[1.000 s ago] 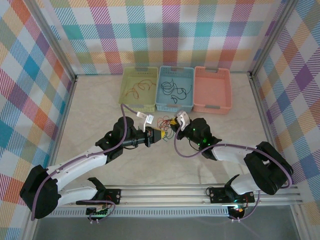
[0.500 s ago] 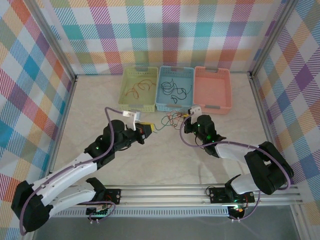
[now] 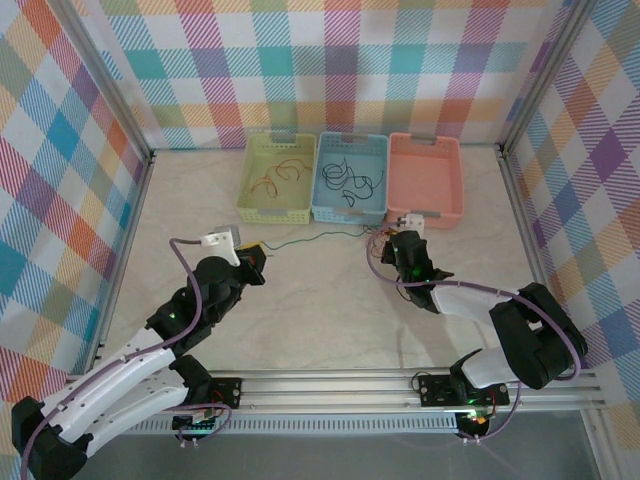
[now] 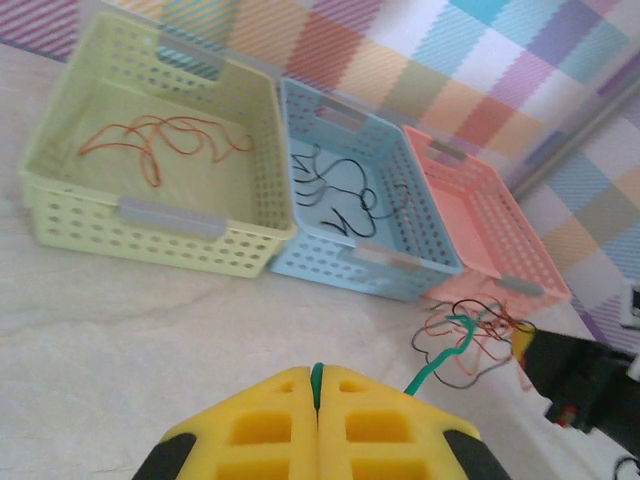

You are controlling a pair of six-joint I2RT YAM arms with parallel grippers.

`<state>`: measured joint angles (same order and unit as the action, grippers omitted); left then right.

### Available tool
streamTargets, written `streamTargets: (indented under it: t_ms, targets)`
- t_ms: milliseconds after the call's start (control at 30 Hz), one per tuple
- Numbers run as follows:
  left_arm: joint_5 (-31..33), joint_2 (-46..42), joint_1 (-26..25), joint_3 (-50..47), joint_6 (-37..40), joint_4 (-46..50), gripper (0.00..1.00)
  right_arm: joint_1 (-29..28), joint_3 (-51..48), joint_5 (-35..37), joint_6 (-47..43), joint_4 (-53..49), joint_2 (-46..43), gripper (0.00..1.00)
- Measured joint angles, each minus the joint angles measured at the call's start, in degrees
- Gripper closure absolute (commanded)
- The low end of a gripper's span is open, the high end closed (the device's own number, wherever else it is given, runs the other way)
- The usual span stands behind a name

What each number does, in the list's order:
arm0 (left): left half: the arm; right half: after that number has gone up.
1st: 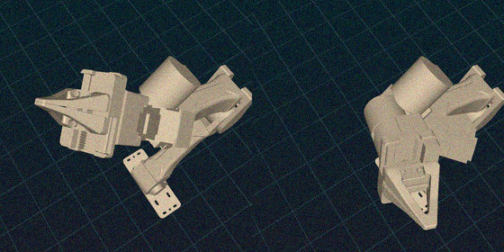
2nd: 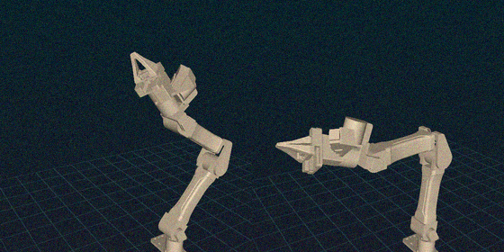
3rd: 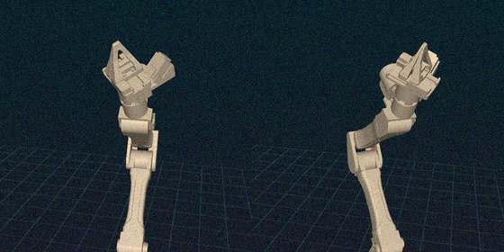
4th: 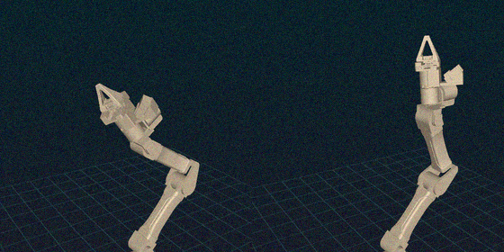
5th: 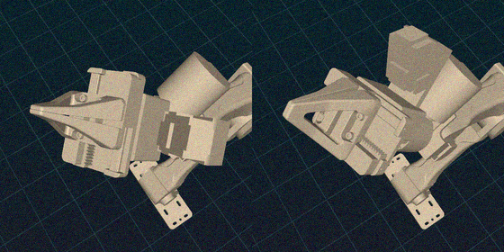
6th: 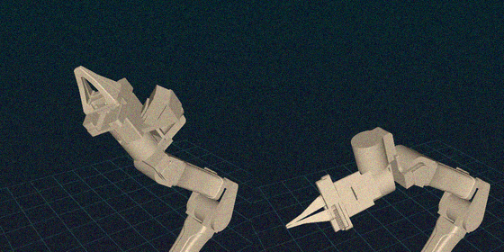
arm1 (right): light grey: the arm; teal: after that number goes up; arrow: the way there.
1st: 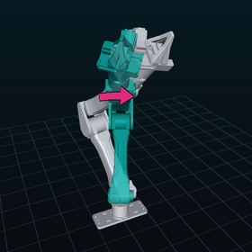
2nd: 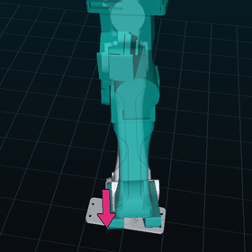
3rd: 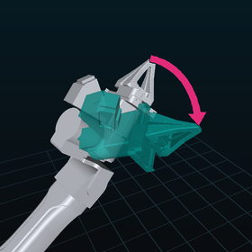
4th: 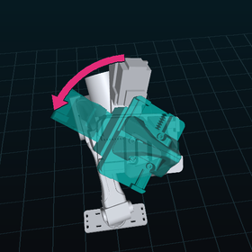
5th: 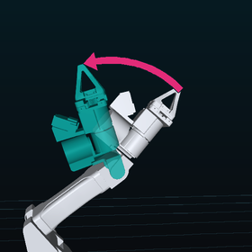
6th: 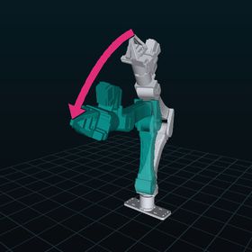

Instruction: Untangle the cables

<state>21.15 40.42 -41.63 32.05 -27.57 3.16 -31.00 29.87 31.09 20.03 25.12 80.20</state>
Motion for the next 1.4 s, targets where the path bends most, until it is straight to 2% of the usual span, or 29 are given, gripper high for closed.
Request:
streamTargets:
  t_ms: [167,633,800,1067,1400]
  targets:
    - [2.49,-0.42,-0.28,-0.04,-1.16,1.31,1.0,0.17,0.59,0.83,1.62,-0.83,0.0,1.0]
    - [3.8,-1.03,-0.33,0.24,-0.85,3.67,1.0,0.24,1.55,0.83,2.03,-1.36,0.57,1.0]
    - [2.97,-3.54,-0.37,6.29,-1.16,11.28,1.0,0.22,1.77,-0.17,1.97,-1.77,0.79,1.0]
    - [0.61,-10.23,-1.01,17.03,-0.44,24.83,1.0,-0.96,3.72,-5.81,1.57,2.01,0.76,1.0]
    - [-2.08,-9.7,-1.01,24.85,2.03,33.92,1.0,-1.33,4.02,-9.6,1.55,4.07,0.76,1.0]
